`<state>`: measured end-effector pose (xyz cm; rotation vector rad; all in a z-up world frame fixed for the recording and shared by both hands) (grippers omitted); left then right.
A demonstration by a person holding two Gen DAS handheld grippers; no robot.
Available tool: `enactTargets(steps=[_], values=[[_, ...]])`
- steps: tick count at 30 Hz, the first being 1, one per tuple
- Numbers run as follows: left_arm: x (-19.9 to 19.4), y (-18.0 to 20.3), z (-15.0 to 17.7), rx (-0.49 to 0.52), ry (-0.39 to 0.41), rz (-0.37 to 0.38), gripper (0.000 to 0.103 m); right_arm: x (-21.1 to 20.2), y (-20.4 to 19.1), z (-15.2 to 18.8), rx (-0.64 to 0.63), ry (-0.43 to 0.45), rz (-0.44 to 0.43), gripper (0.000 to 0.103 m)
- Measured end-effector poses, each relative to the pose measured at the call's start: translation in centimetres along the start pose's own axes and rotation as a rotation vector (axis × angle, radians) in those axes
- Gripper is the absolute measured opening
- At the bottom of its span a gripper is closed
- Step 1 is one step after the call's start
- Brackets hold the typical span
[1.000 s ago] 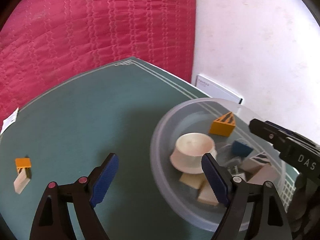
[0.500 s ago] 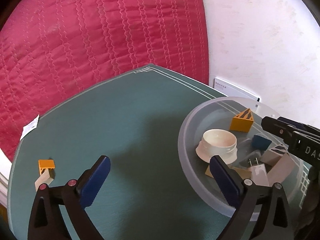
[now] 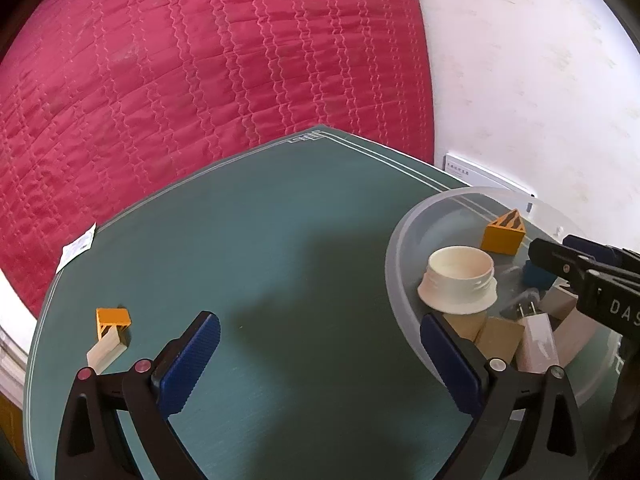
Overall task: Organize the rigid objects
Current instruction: 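Move both open grippers back over the table toward the remaining blocks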
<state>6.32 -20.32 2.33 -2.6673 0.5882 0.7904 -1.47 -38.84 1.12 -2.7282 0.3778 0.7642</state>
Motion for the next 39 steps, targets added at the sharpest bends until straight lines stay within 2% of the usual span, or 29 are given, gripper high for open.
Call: enactTargets(steps=[12, 22, 32, 39], values=[[-0.1, -1.9, 1.1, -0.044, -0.029, -0.027, 0.102, -0.6, -2.5, 1.0, -0.1, 0.031, -0.02, 0.058], [-0.3, -5.0, 2.0, -0.126, -0.047, -0.064, 0.102, -1.7, -5.5, 1.8, -0.192, 0.068, -0.053, 0.062], [0.1, -8.0, 3.2, -0.211, -0.087, -0.134, 0.102, -2.4, -8.5, 3.1, -0.26, 0.06, -0.107, 0.063], [0.5, -10.4, 4.2, -0.265, -0.125, -0.192, 0.102, -2.3, -9.3, 3.6, -0.263, 0.04, -0.124, 0.063]])
Point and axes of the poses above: each gripper's, at about its wrist camera, not at the fingertips, and x roughly the way its jaws point, y to its right, z to its underside, the point moved 5 cm from there along x, roughly the way its jaws point, and after that the axes turned 4 degrees about y, right-handed, at the moved point
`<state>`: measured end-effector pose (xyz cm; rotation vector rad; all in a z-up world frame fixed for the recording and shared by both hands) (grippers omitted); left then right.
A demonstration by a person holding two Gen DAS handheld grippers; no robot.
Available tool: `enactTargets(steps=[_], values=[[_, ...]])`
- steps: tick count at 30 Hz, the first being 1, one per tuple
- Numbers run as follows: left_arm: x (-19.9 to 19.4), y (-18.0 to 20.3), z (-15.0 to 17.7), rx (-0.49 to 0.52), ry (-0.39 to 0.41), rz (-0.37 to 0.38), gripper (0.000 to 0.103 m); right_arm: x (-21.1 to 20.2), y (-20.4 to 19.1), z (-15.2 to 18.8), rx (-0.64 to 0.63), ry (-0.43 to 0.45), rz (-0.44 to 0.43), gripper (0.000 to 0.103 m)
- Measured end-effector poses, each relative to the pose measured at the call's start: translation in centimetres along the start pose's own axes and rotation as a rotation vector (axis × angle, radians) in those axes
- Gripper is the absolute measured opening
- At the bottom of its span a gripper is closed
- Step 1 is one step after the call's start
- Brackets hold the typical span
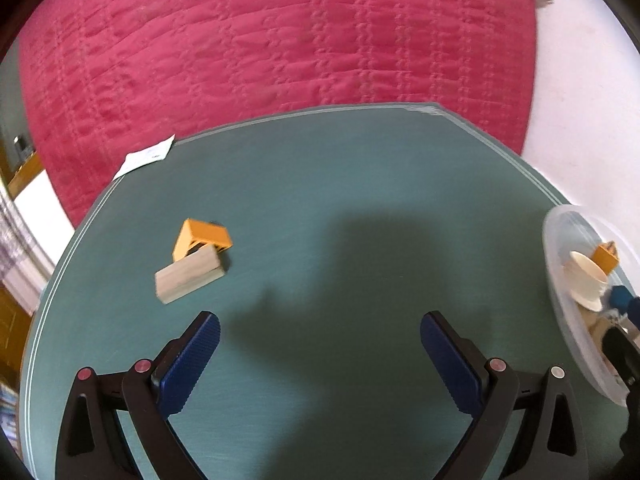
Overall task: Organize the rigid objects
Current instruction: 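Move both open grippers back over the table toward the remaining blocks, then lower the left gripper onto the brown wooden block and grasp it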
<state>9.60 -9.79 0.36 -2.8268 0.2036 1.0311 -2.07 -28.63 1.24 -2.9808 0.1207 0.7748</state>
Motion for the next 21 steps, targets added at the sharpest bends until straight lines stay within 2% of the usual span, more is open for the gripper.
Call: enactTargets(steps=[16, 21], values=[[1.7, -7.4, 0.1, -0.13, -0.012, -0.175, 0.102, 0.0, -3.3, 0.8, -0.062, -0.029, -0.077, 0.064], [2.1, -8.9, 0.1, -0.171, -0.024, -0.195, 0.102, 0.4, -4.5, 1.1, -0.081, -0.053, -0.115, 0.064]])
Point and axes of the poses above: each gripper's, at about its wrist camera, not at the fingertips, and x roughly the way its jaws point, y to its right, z to its underside, the point moved 5 cm from there along x, roughly the way its jaws point, and after that the axes turned 4 degrees about y, right-handed, at the moved point
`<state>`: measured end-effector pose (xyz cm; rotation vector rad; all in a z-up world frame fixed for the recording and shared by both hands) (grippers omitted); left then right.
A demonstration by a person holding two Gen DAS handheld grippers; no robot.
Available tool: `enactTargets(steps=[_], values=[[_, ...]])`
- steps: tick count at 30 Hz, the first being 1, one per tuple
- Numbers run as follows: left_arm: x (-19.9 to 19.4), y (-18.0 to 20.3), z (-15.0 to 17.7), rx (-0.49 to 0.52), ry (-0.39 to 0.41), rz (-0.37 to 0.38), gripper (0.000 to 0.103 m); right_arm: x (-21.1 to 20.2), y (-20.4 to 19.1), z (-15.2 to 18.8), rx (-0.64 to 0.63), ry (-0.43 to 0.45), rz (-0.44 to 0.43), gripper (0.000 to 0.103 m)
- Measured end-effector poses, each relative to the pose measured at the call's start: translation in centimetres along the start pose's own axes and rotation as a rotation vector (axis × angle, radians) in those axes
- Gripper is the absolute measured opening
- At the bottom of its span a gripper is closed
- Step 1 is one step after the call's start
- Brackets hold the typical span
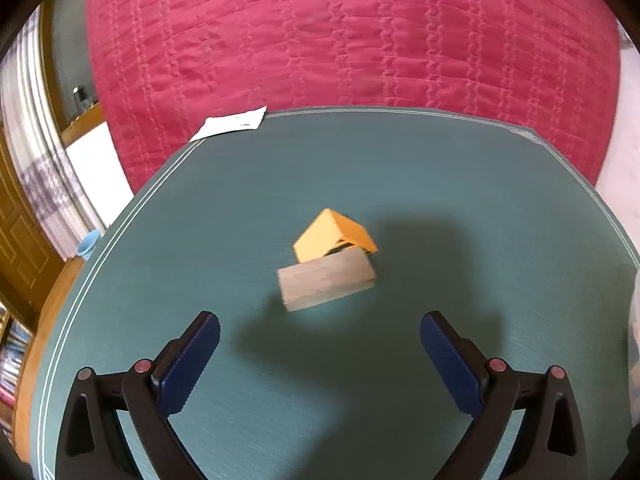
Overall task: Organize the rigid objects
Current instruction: 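Lower the left gripper onto the brown wooden block and grasp it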
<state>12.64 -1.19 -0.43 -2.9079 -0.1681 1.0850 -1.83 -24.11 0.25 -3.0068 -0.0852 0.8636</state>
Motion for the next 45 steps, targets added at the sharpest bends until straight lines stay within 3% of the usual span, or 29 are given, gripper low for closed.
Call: enactTargets(steps=[5, 15, 28, 39, 42, 45], values=[[0.3, -0.4, 0.1, -0.013, -0.005, 0.002, 0.102, 0.5, -0.9, 0.0, -0.003, -0.017, -0.023, 0.079], [1.2, -1.2, -0.2, -0.048, -0.024, 0.025, 0.102, -0.1, -1.7, -0.7, -0.04, 0.042, 0.013, 0.08], [2.7, -0.8, -1.0, -0.055, -0.064, 0.021, 0.102, 1.2, -4.0, -0.8, -0.088, 0.016, -0.07, 0.08], [5.0, -2.1, -1.4, -0.151, -0.148, 0.024, 0.101, 1.1, -4.5, -0.8, -0.097, 0.02, -0.074, 0.08], [4.7, -1.9, -1.5, -0.139, -0.138, 0.031, 0.093, 1.1, -4.7, -0.7, -0.104, 0.021, -0.076, 0.079], [4.1, -1.2, -1.5, -0.102, -0.116, 0.07, 0.077, 1.1, -4.9, -0.6, -0.109, 0.021, -0.079, 0.079]])
Point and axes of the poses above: each gripper's, at about its wrist camera, not at the fingertips, and x roughly the way its jaws point, y to its right, z to its underside, the point moved 5 cm from there along x, roughly the way its jaws point, and after that the axes turned 4 degrees about y, right-handed, at the moved point
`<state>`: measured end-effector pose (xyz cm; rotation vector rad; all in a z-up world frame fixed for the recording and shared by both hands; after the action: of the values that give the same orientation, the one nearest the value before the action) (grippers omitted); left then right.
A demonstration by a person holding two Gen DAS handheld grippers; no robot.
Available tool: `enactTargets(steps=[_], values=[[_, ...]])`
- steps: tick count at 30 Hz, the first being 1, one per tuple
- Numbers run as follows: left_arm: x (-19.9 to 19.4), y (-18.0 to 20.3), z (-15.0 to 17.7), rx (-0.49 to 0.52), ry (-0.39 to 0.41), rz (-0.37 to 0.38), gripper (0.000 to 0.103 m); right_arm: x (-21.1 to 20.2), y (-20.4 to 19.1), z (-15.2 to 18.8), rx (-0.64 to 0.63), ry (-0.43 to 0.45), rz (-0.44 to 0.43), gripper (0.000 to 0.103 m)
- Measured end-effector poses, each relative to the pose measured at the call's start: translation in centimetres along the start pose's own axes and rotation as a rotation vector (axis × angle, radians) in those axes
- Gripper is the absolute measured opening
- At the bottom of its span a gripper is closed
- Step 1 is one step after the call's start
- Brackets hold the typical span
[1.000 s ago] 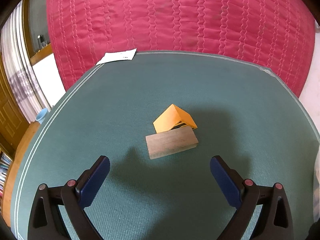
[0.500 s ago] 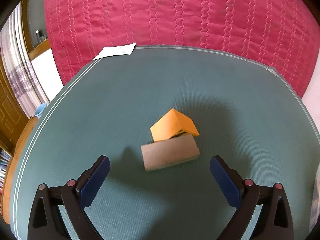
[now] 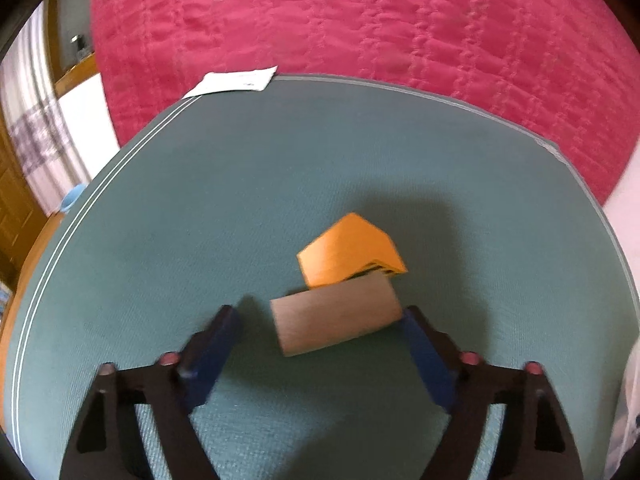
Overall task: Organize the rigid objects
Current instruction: 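Lower the left gripper onto the brown wooden block and grasp it, then grasp the orange striped prism with the right gripper while the left holds the wooden block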
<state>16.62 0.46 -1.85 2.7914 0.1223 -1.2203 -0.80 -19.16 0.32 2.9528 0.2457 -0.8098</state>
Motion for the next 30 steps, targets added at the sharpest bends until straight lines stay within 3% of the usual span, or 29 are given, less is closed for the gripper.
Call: enactTargets(steps=[2, 10, 21, 30], values=[[-0.3, 0.3, 0.0, 0.015, 0.007, 0.02, 0.067, 0.1, 0.0, -0.1, 0.0, -0.001, 0.0, 0.079], [-1.2, -0.4, 0.1, 0.019, -0.002, 0.083, 0.066, 0.0, 0.0, -0.1, 0.0, -0.001, 0.001, 0.079], [-3.9, -4.8, 1.1, 0.074, 0.05, 0.036, 0.066, 1.6, -2.3, -1.0, -0.014, -0.032, -0.041, 0.079], [-5.4, -7.6, 2.4, 0.064, 0.077, 0.011, 0.066, 6.8, -5.8, -3.8, 0.06, -0.15, -0.169, 0.08]])
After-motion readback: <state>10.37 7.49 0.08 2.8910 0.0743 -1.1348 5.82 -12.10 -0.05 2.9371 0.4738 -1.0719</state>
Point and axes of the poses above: each gripper's, at about its wrist camera, not at the fingertips, and x roughly the way its jaws point, y to its right, z to its underside, the point moved 5 cm from there along x, roughly the way its jaws point, and after that the axes turned 4 degrees about y, right-handed, at the moved point
